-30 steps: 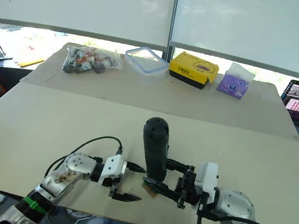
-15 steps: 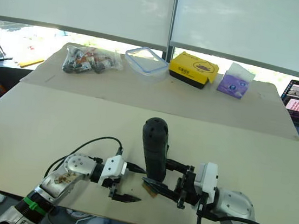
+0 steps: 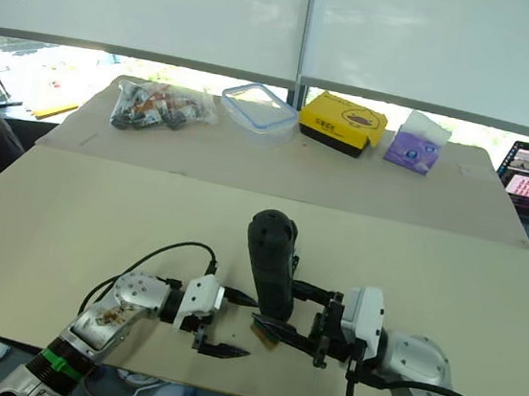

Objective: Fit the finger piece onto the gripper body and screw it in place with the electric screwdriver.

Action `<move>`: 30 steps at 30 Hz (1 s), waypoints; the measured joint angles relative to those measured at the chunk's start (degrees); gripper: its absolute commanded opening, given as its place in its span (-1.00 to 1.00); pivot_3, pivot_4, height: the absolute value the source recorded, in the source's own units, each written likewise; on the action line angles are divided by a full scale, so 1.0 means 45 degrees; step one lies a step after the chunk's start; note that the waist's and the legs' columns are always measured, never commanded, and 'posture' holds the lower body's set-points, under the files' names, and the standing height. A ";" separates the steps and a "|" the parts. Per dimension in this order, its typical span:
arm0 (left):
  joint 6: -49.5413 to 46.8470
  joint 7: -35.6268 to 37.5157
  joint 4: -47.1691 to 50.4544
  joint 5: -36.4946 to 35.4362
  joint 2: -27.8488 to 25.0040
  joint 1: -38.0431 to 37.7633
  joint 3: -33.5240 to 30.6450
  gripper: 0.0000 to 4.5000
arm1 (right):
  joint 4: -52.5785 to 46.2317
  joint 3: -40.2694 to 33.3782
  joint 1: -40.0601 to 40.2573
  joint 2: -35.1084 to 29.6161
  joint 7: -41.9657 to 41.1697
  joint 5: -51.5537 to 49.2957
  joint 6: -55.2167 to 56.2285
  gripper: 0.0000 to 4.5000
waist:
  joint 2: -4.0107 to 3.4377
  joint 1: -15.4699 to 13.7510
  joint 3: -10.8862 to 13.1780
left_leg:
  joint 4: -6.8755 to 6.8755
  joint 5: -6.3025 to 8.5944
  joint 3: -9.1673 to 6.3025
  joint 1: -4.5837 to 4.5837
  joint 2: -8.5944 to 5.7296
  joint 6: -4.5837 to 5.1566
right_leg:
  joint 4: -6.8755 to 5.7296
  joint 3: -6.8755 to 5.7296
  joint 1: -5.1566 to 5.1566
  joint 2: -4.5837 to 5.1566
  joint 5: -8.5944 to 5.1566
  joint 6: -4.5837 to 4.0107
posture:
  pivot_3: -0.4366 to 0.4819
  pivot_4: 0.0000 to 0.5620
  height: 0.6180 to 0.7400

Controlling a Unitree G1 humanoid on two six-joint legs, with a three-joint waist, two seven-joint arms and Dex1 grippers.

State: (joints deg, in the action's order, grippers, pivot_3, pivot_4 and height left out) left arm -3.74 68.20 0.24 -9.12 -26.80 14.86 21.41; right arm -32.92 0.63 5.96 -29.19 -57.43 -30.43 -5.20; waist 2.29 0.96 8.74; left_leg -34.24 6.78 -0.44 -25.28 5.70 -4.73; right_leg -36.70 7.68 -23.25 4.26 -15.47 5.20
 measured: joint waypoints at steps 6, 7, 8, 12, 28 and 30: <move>0.0017 0.0003 -0.0008 0.0000 -0.0001 -0.0005 0.0000 1.00 | 0.0077 0.0144 -0.0001 0.0001 0.0000 0.0127 0.0015 -0.14 | 0.0000 0.0001 0.0000 | 0.0001 0.0001 0.0000 0.0000 0.0000 -0.0002 | 0.0001 0.0000 -0.0001 0.0000 0.0000 -0.0001 | -0.05 -0.47 1.00; 0.0029 0.0003 -0.0006 0.0000 -0.0002 -0.0036 -0.0002 1.00 | 0.0082 0.0172 -0.0007 0.0002 0.0005 0.0161 0.0034 -0.14 | 0.0000 0.0004 0.0000 | 0.0001 0.0001 0.0000 0.0000 0.0000 -0.0002 | 0.0001 0.0000 -0.0001 0.0001 0.0000 0.0000 | -0.05 -0.47 1.00; 0.0037 0.0003 0.0001 -0.0004 -0.0007 -0.0068 -0.0002 1.00 | 0.0084 0.0193 -0.0008 0.0003 0.0007 0.0201 0.0074 -0.14 | 0.0000 0.0009 0.0000 | 0.0001 0.0002 0.0000 0.0000 0.0000 -0.0003 | 0.0001 0.0000 -0.0001 0.0001 0.0000 0.0000 | -0.05 -0.47 1.00; 0.0070 0.0000 0.0205 -0.0008 -0.0076 -0.0298 -0.0004 1.00 | 0.0090 0.0217 -0.0017 0.0007 0.0015 0.0232 0.0143 -0.14 | 0.0000 0.0025 0.0000 | 0.0004 0.0003 0.0000 0.0001 0.0000 -0.0005 | 0.0001 0.0000 -0.0002 0.0001 -0.0001 -0.0002 | -0.05 -0.47 1.00; 0.0884 0.0201 -0.0324 -0.0011 0.0095 -0.0253 0.0016 1.00 | -0.0359 -0.0290 -0.0072 -0.0310 0.0576 -0.1013 -0.0109 -0.14 | -0.0020 0.0009 -0.0011 | 0.0006 0.0008 0.0000 0.0016 -0.0004 -0.0013 | 0.0023 -0.0001 0.0019 0.0011 -0.0001 -0.0004 | -0.05 -0.47 1.00; 0.0908 0.0200 -0.0417 -0.0011 0.0146 -0.0242 0.0016 1.00 | -0.0363 -0.0224 0.0024 -0.0389 0.0552 -0.1013 -0.0118 -0.14 | -0.0020 0.0001 -0.0011 | 0.0005 0.0008 0.0000 0.0016 -0.0007 -0.0013 | 0.0032 0.0000 0.0019 0.0013 -0.0001 -0.0004 | -0.05 -0.47 1.00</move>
State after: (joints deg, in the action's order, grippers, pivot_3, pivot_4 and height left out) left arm 0.35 69.10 -1.63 -9.17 -26.15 13.77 21.48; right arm -34.55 -0.38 6.07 -30.95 -54.95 -34.98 -5.73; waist 2.20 0.96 8.69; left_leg -34.21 6.82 -0.44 -25.21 5.67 -4.79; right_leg -36.56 7.68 -23.16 4.32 -15.48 5.18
